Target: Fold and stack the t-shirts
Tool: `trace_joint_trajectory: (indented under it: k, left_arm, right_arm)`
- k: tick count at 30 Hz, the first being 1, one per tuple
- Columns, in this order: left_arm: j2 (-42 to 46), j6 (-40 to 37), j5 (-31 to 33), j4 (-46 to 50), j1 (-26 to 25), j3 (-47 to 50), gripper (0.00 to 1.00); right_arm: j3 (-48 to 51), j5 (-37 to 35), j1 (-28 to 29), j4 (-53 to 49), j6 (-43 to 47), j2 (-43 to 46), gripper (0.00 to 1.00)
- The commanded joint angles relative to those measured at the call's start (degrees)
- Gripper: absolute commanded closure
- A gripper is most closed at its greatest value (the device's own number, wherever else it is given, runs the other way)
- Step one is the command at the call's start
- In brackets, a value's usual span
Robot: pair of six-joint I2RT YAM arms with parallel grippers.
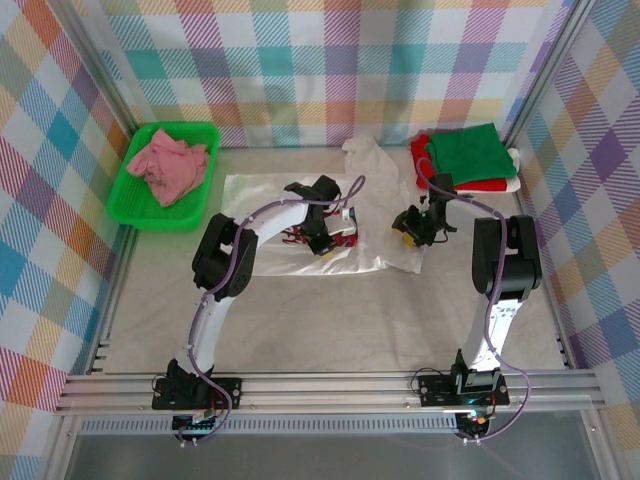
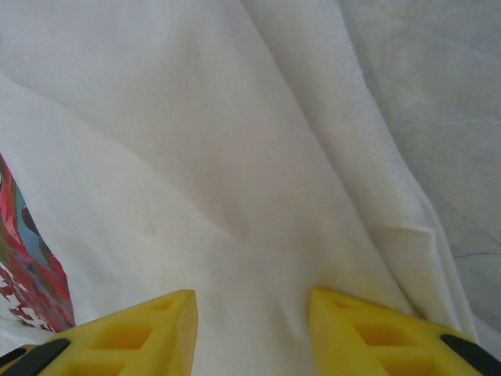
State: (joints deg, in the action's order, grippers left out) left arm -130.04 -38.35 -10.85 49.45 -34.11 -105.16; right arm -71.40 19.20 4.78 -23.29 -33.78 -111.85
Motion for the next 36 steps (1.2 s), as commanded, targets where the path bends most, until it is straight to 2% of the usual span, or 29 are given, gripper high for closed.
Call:
trace_joint_trajectory:
  k: [1,15,16,18,21,24,25,28,30,33,36]
  left_arm:
    - [1.5,-0.1,0.5,1.3,-0.3,-2.1,1.0]
    - [-0.1,-0.2,3.3,3.8,1.9,-6.8,1.0]
    - [-0.5,-0.4,3.0,4.4,2.1,-7.2,0.98]
    - [-1.2,-0.5,3.0,5.8,2.4,-8.1,0.87]
    - [-1.8,-0.5,3.7,6.6,2.5,-8.7,0.81]
    - [-0.7,0.8,4.4,4.8,3.4,-7.3,0.68]
    - [0.2,1.5,4.0,4.0,3.9,-6.4,0.66]
    - [5.3,8.5,6.2,-4.2,6.5,0.1,0.65]
    - [10.2,15.8,8.0,-12.0,8.9,7.2,0.65]
    - [17.1,27.6,7.2,-21.7,13.0,18.3,0.65]
    - [22.3,39.0,9.6,-26.6,17.1,27.2,0.66]
  right_arm:
    - [0.9,1.2,-0.6,0.3,0.7,-0.1,0.58]
    - [1.7,-1.4,-2.2,-0.1,-0.5,-2.4,0.6]
    - [1.7,-1.3,-2.3,0.1,-0.7,-2.5,0.6]
    - [1.3,-1.4,-2.4,-0.1,-1.0,-2.7,0.6]
    - [0.8,-1.5,-2.4,-0.5,-1.3,-2.9,0.6]
    - [0.7,-1.3,-2.5,-0.9,-1.5,-2.9,0.6]
    - [0.6,-1.3,-2.6,-1.1,-1.5,-2.8,0.6]
    - [1.0,-2.2,-3.1,-1.8,-1.5,-1.6,0.6]
    - [1.1,-2.5,-4.0,-2.3,-1.5,-1.1,0.6]
    - [1.7,-1.9,-5.4,-1.9,-1.3,-1.3,0.6]
    - [1.9,-0.7,-6.2,-1.5,-1.2,-1.4,0.6]
